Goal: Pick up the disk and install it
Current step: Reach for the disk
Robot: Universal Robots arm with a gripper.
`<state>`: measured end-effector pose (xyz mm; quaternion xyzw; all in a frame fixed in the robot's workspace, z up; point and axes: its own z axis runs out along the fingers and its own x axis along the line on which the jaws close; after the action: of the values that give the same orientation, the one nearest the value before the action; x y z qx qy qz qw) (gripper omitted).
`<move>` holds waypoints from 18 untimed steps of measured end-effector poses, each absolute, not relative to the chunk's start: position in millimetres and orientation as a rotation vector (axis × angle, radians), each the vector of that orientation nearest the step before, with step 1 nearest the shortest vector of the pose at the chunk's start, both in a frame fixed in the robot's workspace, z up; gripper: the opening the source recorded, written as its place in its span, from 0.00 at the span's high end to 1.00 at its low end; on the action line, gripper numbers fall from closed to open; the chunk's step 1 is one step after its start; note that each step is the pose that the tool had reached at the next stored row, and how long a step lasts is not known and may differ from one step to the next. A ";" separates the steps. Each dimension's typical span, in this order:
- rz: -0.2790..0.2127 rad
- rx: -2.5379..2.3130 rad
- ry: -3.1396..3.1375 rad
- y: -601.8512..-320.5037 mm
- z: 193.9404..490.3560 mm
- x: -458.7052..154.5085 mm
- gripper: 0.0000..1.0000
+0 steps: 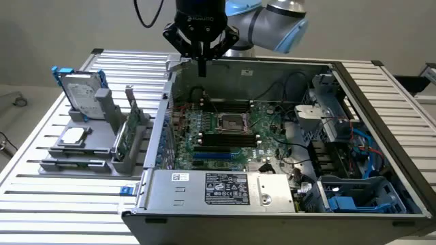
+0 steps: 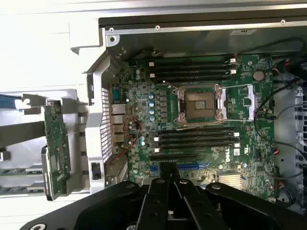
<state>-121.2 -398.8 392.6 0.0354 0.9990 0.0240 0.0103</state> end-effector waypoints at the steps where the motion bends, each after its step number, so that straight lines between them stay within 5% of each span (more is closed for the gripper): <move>1: 0.075 0.110 3.118 -398.8 392.6 -121.2 0.89; 18: 0.075 0.111 3.126 -394.1 391.9 -163.9 0.89</move>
<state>-163.9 -394.1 391.9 0.0355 0.9991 0.0239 0.0062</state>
